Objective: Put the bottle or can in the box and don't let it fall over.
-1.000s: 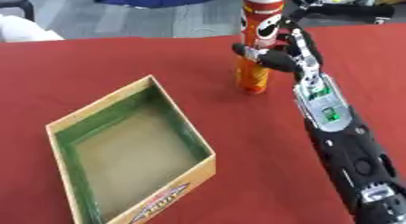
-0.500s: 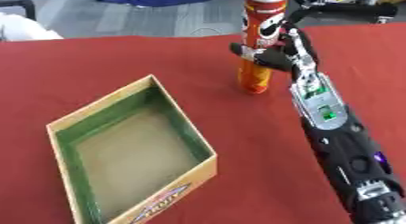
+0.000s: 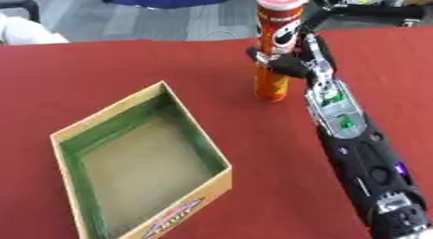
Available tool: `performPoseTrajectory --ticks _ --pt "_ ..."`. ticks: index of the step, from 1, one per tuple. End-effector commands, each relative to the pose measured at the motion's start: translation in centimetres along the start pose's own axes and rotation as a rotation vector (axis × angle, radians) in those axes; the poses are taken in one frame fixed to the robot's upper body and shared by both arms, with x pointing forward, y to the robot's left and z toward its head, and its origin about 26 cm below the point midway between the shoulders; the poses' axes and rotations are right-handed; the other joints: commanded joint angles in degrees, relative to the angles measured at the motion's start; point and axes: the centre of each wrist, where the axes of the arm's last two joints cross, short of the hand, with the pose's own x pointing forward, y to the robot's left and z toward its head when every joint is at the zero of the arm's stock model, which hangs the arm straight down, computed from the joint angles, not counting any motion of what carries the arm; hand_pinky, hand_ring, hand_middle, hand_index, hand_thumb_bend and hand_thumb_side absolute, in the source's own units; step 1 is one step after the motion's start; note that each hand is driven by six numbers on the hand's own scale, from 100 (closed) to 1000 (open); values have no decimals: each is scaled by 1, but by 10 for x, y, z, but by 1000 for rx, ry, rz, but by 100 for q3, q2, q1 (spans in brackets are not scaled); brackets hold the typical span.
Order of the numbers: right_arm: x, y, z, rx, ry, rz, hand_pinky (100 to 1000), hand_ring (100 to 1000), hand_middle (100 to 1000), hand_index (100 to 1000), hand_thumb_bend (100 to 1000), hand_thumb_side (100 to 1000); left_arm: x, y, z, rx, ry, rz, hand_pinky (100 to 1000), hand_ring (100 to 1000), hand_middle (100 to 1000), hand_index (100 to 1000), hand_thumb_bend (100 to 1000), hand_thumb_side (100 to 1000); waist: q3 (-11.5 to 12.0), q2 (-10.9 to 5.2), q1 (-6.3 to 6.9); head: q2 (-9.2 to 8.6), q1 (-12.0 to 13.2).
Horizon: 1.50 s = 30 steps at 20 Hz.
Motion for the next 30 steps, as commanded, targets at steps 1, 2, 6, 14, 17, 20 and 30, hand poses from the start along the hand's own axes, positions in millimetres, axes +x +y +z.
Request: performPoseTrajectory --ticks 1,2,6,14,17,20,30 --pt "13 -5 -6 -17 -31 -8 806 791 708 695 513 163 6 2 -2 -5 -22 -7 731 844 775 795 445 782 2 -74 2 -74 -16" --pt "12 -5 -6 -19 -28 -9 806 790 705 693 510 162 6 2 -2 -5 -22 -7 731 844 775 795 445 782 -1 -74 1 -75 -15" --pt "12 -5 -6 -28 -12 -15 820 775 632 626 479 147 6 2 -2 -5 -22 -7 731 844 776 795 445 783 -13 -77 0 -72 -10" --pt "13 -7 -6 -30 5 -15 824 754 561 540 447 133 5 2 -2 -3 -20 -9 731 844 777 796 443 783 -34 -101 6 -41 2" --pt "15 -8 -6 -24 8 -7 825 747 544 523 446 135 5 3 -2 -2 -20 -11 731 844 778 796 443 783 -38 -125 7 -21 16" --pt "21 -9 -6 -14 5 7 826 745 540 520 442 137 5 4 -2 0 -21 -12 731 844 778 796 443 782 -45 -151 6 17 28" --pt "75 -12 3 58 -81 10 823 729 532 517 434 169 5 5 -2 2 -22 -20 731 844 778 796 444 782 -82 -232 -12 93 28"
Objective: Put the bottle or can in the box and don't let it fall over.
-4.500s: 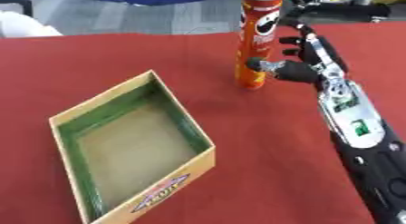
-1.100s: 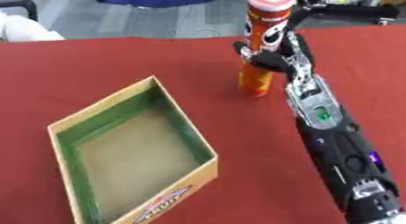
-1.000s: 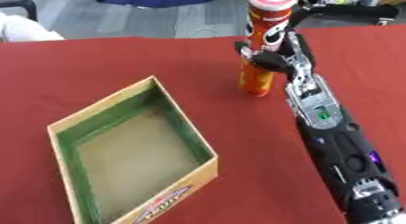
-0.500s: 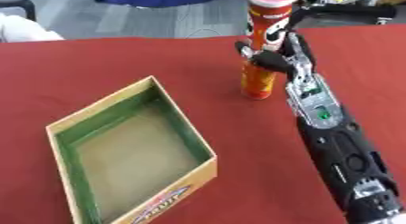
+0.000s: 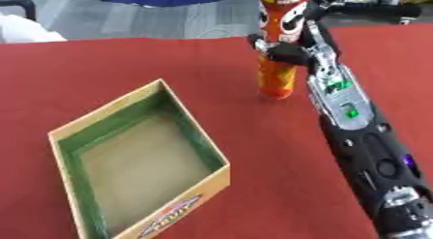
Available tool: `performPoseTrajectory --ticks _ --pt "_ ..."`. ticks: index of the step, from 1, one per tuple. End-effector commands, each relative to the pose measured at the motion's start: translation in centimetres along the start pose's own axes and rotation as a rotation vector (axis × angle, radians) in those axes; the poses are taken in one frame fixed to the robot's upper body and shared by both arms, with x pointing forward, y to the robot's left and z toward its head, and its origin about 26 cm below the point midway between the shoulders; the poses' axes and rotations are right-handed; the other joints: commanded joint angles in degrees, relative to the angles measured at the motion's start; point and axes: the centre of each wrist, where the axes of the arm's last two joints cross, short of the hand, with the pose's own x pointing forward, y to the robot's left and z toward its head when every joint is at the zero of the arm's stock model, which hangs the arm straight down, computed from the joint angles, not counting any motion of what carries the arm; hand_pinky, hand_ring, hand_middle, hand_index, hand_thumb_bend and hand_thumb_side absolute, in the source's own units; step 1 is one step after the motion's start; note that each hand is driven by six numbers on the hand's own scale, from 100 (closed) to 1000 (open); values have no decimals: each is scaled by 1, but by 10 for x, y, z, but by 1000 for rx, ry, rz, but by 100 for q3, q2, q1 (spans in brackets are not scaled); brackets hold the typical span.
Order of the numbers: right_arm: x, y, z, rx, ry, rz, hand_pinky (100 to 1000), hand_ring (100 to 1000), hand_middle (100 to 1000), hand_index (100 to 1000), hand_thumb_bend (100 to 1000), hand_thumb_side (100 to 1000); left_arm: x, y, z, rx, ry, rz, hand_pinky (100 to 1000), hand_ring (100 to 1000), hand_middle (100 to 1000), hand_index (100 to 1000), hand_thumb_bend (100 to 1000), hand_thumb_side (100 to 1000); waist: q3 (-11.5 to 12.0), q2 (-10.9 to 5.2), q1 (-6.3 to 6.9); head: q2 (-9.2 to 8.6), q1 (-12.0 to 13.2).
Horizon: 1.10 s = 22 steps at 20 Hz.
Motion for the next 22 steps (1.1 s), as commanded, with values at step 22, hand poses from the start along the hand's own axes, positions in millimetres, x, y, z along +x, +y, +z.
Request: performPoseTrajectory --ticks 22 --pt "174 66 85 543 -442 -141 818 713 536 525 463 233 7 7 -4 0 -26 -32 728 842 776 794 447 778 -16 -319 -91 155 -38"
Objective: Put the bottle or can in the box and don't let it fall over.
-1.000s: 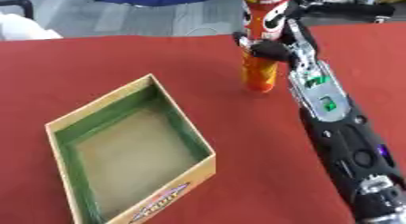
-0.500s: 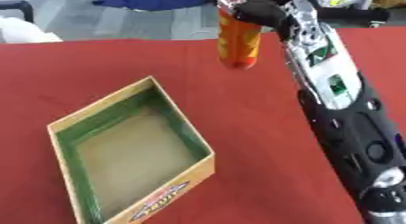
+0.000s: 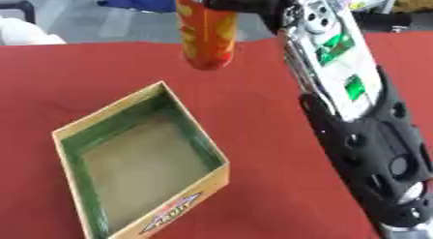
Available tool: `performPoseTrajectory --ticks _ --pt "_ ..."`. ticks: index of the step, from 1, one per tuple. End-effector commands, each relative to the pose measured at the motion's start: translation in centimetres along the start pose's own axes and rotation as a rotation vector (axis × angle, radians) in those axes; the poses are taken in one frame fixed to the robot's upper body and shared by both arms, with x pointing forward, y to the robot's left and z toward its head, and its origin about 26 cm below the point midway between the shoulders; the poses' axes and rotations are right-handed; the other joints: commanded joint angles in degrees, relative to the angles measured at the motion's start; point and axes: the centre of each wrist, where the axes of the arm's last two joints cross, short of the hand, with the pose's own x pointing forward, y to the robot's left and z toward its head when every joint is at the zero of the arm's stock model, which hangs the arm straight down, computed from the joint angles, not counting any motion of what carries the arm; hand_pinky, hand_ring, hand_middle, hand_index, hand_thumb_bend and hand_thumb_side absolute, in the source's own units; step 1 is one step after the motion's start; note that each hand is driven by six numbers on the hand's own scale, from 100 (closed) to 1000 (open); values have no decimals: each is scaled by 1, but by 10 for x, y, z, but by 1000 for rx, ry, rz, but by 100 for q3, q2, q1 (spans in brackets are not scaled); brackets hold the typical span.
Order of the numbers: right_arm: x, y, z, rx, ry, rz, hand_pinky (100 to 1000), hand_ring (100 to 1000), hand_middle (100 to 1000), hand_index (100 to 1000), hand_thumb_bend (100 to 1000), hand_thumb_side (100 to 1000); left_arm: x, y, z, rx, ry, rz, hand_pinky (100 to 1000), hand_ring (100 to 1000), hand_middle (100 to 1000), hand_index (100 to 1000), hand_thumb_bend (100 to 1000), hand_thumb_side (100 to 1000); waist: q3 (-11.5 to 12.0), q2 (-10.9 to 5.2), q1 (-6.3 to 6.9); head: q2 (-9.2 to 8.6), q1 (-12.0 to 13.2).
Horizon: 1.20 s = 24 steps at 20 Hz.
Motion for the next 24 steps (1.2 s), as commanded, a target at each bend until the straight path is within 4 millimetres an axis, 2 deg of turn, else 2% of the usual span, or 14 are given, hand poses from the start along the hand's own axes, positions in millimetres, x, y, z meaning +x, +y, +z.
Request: performPoseTrajectory --ticks 1,6,11,15,17,18,20,24 --pt "22 18 0 87 -50 -24 817 712 536 525 463 230 8 5 -4 -1 -30 -24 728 842 776 794 448 778 12 -122 -2 21 -31" --pt "28 47 0 227 -31 -46 813 710 543 530 490 207 8 5 -5 -3 -32 -25 728 841 775 794 449 778 23 -127 -15 33 -61" --pt "33 65 -1 306 -33 -47 811 715 560 546 521 201 8 5 -5 -6 -32 -25 728 841 775 794 450 777 34 -127 -26 39 -79" --pt "32 72 -2 330 -38 -44 810 727 596 584 553 198 9 4 -5 -7 -33 -24 727 841 775 794 450 777 45 -121 -31 40 -93" --pt "29 74 -2 343 -37 -39 812 750 659 642 600 189 9 4 -5 -7 -33 -23 727 841 775 794 450 777 50 -118 -34 40 -97" --pt "28 75 -3 351 -40 -35 816 771 728 700 654 159 9 4 -5 -7 -33 -23 727 841 775 794 450 777 51 -116 -35 38 -97" --pt "24 75 -3 368 -50 -14 821 789 781 748 678 119 9 4 -5 -7 -33 -23 727 840 774 794 450 777 52 -116 -36 35 -94" --pt "5 75 -10 352 -22 32 821 787 768 735 658 121 9 4 -5 -7 -32 -21 727 840 774 794 450 777 54 -109 -31 10 -106"
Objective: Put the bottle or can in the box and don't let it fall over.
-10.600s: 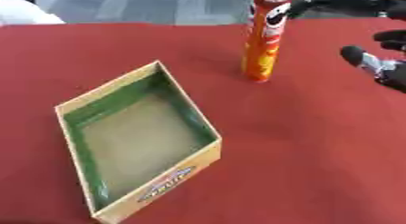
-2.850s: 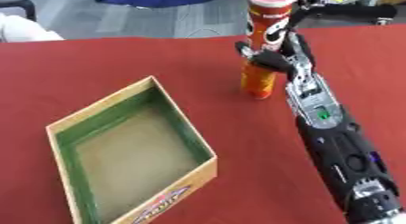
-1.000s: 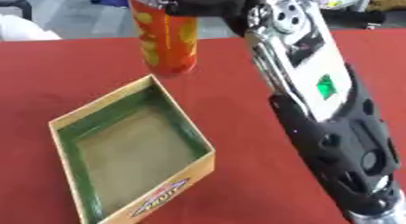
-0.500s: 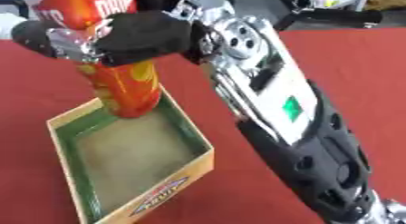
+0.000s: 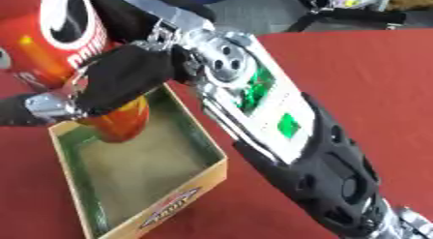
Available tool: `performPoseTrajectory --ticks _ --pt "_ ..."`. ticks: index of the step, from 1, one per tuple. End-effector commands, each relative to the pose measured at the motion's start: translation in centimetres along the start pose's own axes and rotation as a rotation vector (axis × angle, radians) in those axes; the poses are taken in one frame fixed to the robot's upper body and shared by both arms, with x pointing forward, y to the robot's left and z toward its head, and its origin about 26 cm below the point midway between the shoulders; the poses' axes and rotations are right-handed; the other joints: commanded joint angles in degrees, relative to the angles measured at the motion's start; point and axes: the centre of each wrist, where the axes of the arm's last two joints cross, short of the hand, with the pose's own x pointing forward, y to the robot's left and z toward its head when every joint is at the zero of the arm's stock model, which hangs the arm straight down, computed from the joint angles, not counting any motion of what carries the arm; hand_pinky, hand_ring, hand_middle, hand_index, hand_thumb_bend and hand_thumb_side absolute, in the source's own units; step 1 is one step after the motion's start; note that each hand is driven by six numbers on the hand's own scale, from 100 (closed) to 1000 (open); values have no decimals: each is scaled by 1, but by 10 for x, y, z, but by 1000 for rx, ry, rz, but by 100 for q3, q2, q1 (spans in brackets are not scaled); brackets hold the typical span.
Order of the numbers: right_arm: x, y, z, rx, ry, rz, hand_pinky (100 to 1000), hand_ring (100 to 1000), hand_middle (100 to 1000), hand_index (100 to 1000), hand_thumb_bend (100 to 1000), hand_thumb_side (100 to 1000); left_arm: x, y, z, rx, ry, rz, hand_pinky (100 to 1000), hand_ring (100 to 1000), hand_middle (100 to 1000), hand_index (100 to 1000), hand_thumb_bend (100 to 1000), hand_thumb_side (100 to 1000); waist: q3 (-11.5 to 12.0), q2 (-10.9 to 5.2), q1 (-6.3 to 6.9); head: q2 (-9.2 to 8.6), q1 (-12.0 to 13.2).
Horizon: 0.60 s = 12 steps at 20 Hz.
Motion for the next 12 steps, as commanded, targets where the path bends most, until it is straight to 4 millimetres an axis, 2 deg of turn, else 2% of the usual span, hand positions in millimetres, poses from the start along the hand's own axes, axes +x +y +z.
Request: performPoseTrajectory --ticks 1,7,12 --pt "-9 -4 -5 -18 8 40 820 786 766 732 653 121 8 3 -5 -7 -31 -20 726 840 774 794 450 777 18 -98 21 -43 -21" --pt "-31 -3 -12 -31 48 36 819 788 788 753 667 100 8 3 -5 -8 -30 -19 726 840 774 794 451 776 23 -75 27 -48 -43" --pt "-34 -5 -12 -50 42 40 819 787 787 752 665 116 8 3 -5 -9 -29 -18 726 840 774 793 452 775 15 -75 33 -53 -36"
